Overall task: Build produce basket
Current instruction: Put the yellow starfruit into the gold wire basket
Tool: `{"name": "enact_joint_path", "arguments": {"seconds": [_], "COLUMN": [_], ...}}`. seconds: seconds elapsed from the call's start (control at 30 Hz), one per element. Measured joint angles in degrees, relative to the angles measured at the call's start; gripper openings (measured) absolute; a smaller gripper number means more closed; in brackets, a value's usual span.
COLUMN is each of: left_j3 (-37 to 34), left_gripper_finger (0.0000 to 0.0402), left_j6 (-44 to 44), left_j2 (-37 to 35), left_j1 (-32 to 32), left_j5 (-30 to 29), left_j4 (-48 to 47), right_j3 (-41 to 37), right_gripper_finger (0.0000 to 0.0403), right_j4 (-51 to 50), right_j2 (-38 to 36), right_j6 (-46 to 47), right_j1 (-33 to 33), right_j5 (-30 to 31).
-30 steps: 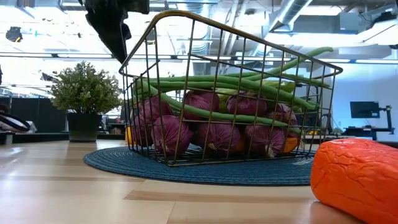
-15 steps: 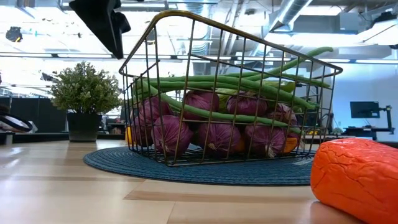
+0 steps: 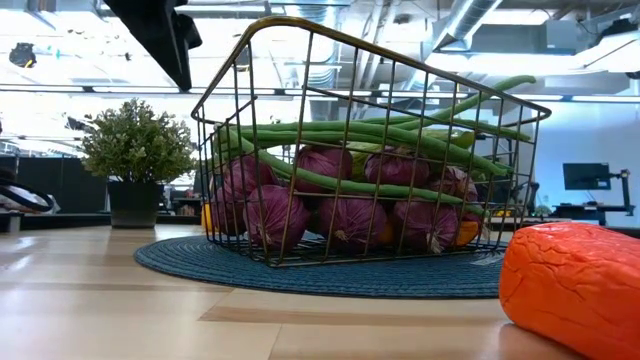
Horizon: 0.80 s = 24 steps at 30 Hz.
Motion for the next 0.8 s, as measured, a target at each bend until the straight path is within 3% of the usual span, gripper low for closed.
{"name": "enact_joint_path", "arguments": {"seconds": [0.1,0.3,0.67,0.8], "left_j3": [0.01,0.0,-0.01,-0.01], "left_gripper_finger": [0.0176,0.0176,0.0176,0.0176], "left_j6": [-1.32,-3.94,-5.05,-5.07], "left_j2": [0.0,0.0,0.0,0.0], "left_j1": [-0.28,-0.28,-0.39,-0.37], "left_j5": [-0.01,0.63,0.72,0.4], "left_j4": [0.01,0.01,0.05,0.05], "right_j3": [-7.1,-17.67,-25.72,-26.93], "right_gripper_finger": [0.029,0.029,0.0288,0.0255], "right_j4": [1.81,15.41,23.43,24.43], "right_j2": [-3.32,-8.28,-8.78,-8.87], "right_j6": [0.42,1.49,1.79,1.99], "right_j1": [0.02,-0.89,-0.9,-1.42], "right_j5": [-0.15,2.56,3.27,2.8]}}
